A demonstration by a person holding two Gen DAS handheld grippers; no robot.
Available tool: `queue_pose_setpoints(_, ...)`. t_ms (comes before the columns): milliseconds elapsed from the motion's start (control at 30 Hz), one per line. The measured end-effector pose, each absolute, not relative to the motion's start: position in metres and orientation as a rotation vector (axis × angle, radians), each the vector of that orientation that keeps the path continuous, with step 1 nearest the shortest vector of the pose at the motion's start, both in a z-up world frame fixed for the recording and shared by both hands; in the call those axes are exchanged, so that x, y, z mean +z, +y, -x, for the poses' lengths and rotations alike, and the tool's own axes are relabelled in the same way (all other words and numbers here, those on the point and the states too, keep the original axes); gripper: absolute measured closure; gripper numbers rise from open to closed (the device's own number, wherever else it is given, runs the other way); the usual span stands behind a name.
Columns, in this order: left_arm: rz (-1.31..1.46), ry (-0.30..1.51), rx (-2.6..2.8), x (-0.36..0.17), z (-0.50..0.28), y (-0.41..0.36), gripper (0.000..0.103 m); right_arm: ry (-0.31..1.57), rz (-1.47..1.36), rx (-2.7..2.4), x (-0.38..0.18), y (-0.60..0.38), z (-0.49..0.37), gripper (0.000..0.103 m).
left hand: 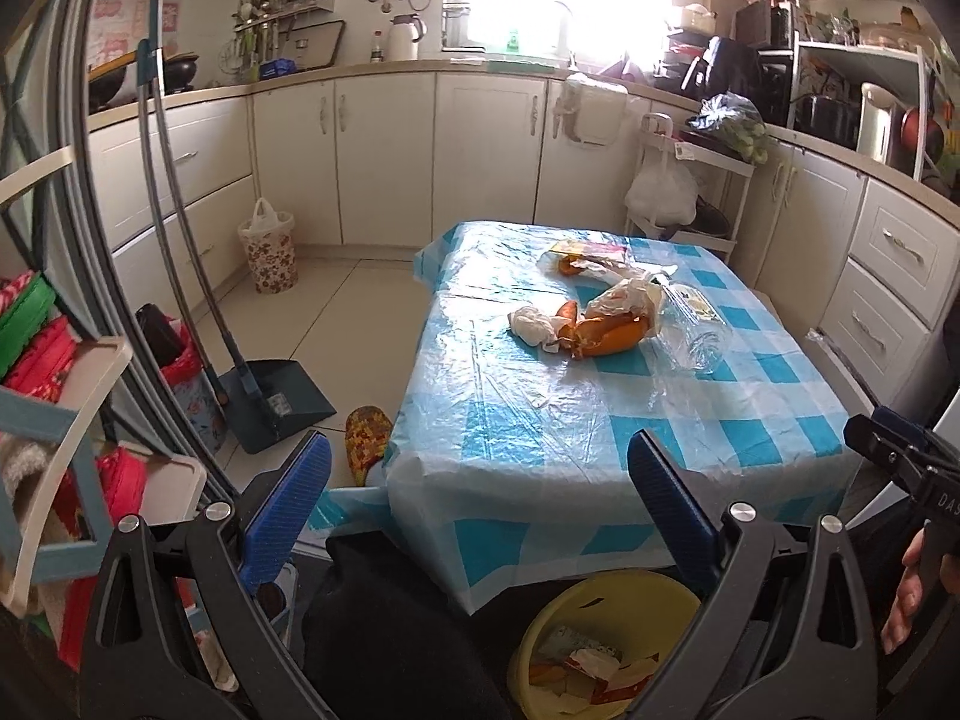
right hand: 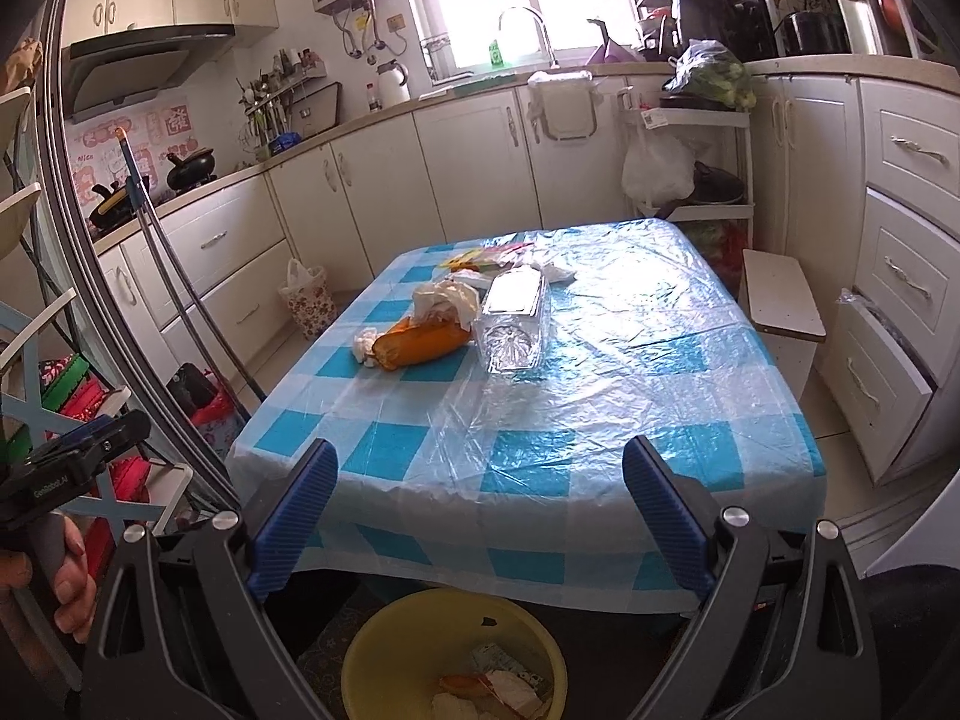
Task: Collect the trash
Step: 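Move both tools toward the white tissue and water bottle, then grasp the white tissue with the left tool while the right tool grasps the water bottle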
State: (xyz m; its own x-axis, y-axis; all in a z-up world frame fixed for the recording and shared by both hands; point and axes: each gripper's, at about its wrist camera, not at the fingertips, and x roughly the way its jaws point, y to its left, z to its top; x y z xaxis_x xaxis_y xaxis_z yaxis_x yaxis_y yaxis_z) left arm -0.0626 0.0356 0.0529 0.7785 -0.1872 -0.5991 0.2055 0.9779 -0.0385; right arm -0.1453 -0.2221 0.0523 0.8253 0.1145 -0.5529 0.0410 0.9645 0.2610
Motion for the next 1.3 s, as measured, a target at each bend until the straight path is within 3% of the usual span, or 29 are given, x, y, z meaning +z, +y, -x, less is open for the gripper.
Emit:
queue_pose_setpoints(367, -0.186, 0.625, -0.308, 0.049, -0.019, -0.039, 0.007, 0.729, -0.223, 0.093, 0.051, -0.244, 0.057, 0.011)
queue_pose_setpoints(800, -0.453, 0.647, -0.474, 0.012, -0.121, -0.158, 0.009, 0.737, -0.437, 0.091, 0.035, -0.284, 0.024, 0.011)
queue_pose_setpoints(833, -0.454, 0.66, -0.482, 0.009, -0.128, -0.163, 0.015, 0.743, -0.451, 0.091, 0.033, -0.286, 0.022, 0.011)
queue_pose_setpoints(900, -0.432, 0.699, -0.51, 0.006, -0.141, -0.166, 0.036, 0.753, -0.463, 0.089, 0.031, -0.287, 0.018, 0.011)
queue_pose_setpoints(967, -0.366, 0.749, -0.56, 0.005, -0.153, -0.165, 0.072, 0.753, -0.467, 0.09, 0.032, -0.288, 0.015, 0.011)
queue_pose_setpoints(1033, -0.311, 0.765, -0.561, 0.01, -0.159, -0.16, 0.084, 0.75, -0.474, 0.095, 0.034, -0.289, 0.011, 0.011)
queue_pose_setpoints(1067, -0.286, 0.763, -0.561, 0.011, -0.16, -0.157, 0.089, 0.749, -0.475, 0.096, 0.034, -0.289, 0.007, 0.011)
queue_pose_setpoints(1300, 0.01, 0.793, -0.548, 0.029, -0.174, -0.105, 0.092, 0.773, -0.435, 0.083, 0.034, -0.277, -0.034, 0.011)
